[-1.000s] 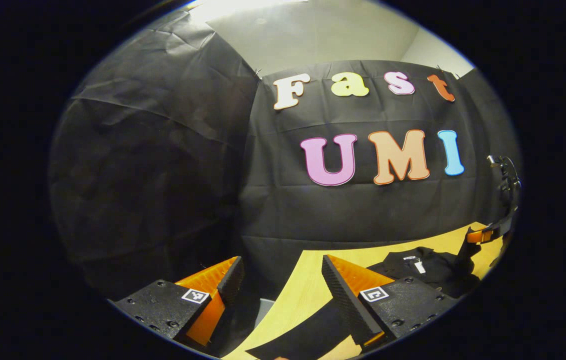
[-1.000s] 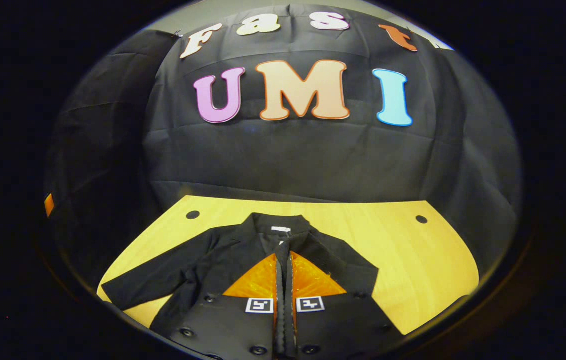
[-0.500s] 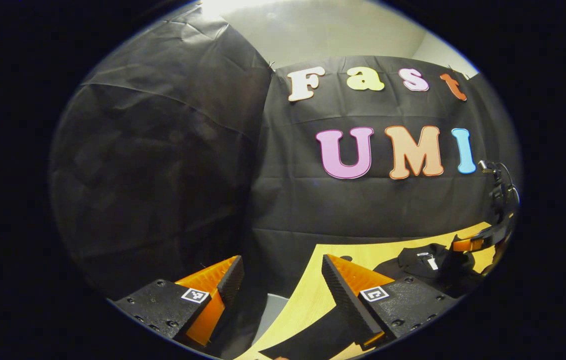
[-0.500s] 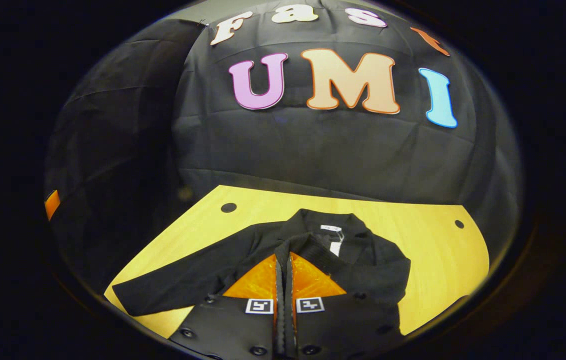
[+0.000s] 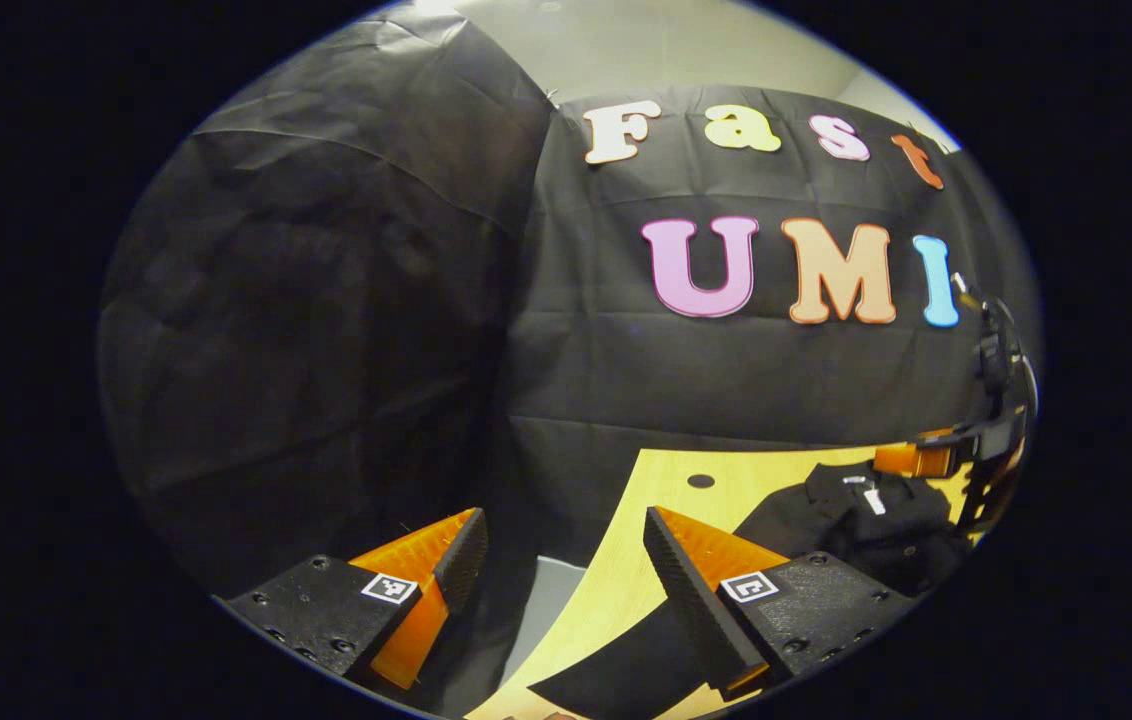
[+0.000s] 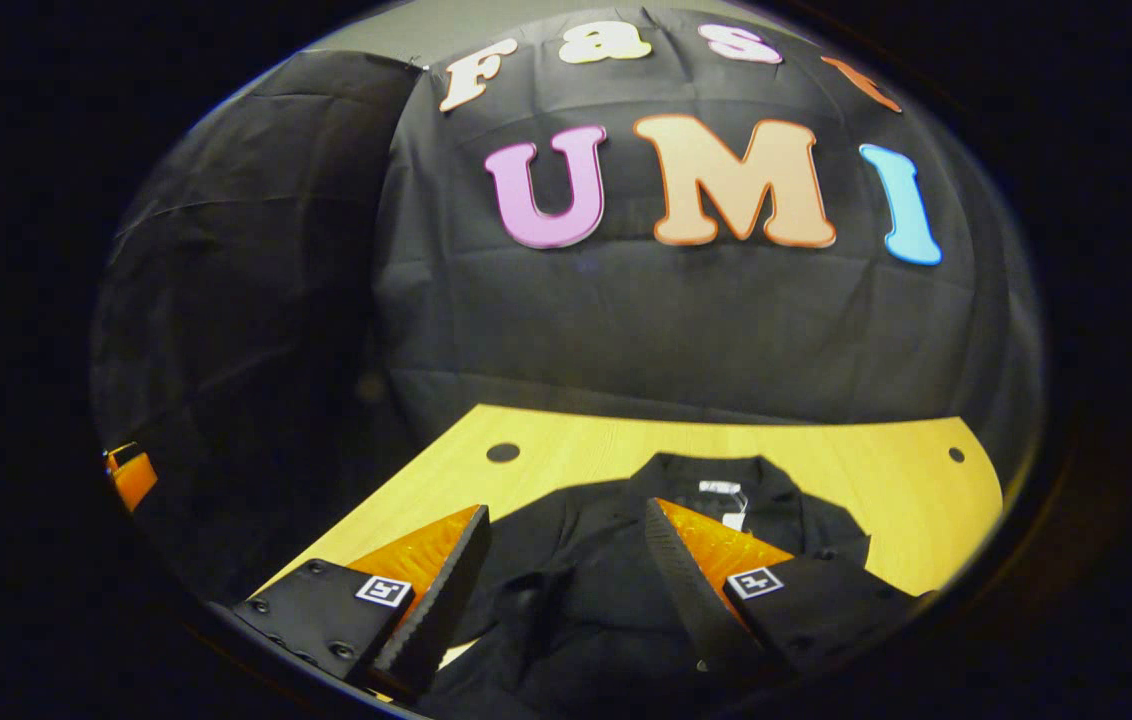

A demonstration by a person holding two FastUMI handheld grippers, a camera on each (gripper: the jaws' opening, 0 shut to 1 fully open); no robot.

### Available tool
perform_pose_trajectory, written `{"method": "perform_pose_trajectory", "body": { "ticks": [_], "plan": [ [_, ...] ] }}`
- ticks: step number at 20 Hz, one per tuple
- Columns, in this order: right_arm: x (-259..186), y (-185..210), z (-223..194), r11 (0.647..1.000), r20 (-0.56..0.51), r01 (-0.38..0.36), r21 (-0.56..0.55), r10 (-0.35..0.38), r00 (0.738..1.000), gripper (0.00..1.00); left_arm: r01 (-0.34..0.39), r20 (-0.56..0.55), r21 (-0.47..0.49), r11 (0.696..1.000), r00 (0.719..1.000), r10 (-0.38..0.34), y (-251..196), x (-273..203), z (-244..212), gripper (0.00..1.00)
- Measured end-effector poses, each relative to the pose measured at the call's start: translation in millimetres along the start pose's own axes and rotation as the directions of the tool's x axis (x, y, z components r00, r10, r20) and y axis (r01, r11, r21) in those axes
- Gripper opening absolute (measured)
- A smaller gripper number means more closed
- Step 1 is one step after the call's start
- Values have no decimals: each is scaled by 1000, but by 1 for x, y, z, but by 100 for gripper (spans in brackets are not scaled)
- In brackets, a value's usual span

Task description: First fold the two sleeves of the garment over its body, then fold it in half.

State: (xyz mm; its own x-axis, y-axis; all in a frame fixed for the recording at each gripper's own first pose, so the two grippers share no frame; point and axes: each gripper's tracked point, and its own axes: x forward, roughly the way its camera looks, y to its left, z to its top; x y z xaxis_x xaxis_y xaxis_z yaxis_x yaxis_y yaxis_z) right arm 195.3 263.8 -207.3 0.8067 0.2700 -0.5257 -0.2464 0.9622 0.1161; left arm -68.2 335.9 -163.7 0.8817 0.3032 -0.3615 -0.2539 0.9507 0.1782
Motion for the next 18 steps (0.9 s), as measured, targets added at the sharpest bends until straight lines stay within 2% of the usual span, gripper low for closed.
{"method": "perform_pose_trajectory", "body": {
  "ticks": [4, 6, 8, 9, 14, 18],
  "plan": [
    [-9, -16, -3, 999, -7, 38, -12, -38, 999, 98, 43, -78, 70, 997, 996, -37, -10, 9, -37, 96],
    [-14, -24, -8, 998, -22, 56, -25, -56, 998, 98, 64, -139, 69, 996, 989, -54, -16, 11, -60, 94],
    [-18, -32, -10, 996, -23, 74, -55, -76, 997, 98, 81, -201, 52, 995, 977, -69, -20, 15, -85, 97],
    [-20, -35, -12, 994, -27, 83, -72, -85, 996, 98, 84, -238, 44, 995, 969, -72, -22, 15, -96, 92],
    [-26, -48, -31, 990, -70, 107, -95, -114, 991, 99, 90, -434, -8, 996, 897, -85, -24, -2, -166, 94],
    [-29, -54, -39, 989, -89, 118, -93, -126, 988, 99, 81, -522, -15, 997, 849, -77, -29, -10, -202, 94]
  ]
}}
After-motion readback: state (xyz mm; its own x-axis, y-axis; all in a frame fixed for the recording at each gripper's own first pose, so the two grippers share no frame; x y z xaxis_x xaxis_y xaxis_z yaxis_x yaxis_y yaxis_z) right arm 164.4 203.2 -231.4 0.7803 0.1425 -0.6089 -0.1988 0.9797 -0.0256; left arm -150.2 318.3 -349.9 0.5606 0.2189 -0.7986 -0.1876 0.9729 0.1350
